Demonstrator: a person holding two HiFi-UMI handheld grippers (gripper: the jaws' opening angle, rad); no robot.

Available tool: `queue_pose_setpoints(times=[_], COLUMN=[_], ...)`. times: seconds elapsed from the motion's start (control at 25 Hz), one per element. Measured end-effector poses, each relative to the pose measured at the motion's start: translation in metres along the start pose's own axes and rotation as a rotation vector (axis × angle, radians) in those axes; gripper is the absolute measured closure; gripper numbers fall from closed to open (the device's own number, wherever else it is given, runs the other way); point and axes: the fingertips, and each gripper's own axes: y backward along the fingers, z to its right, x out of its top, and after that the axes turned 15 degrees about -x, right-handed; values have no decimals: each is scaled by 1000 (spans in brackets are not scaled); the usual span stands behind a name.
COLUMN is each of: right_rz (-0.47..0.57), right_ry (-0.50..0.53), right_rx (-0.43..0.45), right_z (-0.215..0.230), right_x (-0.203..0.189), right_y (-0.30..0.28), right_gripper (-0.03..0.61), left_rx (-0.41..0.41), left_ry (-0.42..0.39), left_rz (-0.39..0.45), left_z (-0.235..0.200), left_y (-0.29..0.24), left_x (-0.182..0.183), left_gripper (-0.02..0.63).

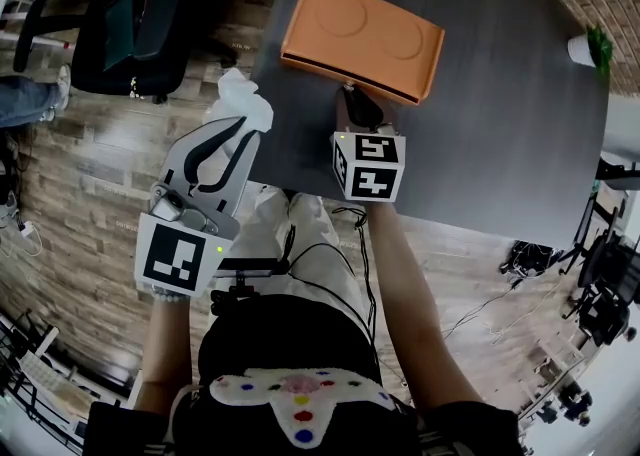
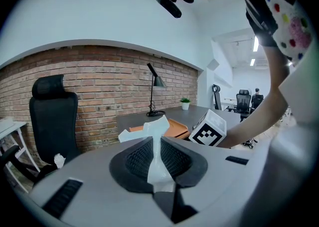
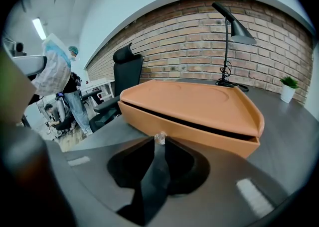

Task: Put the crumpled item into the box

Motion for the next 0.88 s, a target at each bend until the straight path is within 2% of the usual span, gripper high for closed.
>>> queue_pose_setpoints(times=[0.88], right_rz=[-40], right_ry=[-22], right_rx=[32], right_z=[-21], right_x=[-29], right_y=[30], right_gripper=[506], left_rx=[-31], left_ry=[-16], left_rz=[6], left_z=[3], left_y=[-1], left_x=[-4], left_gripper=[568])
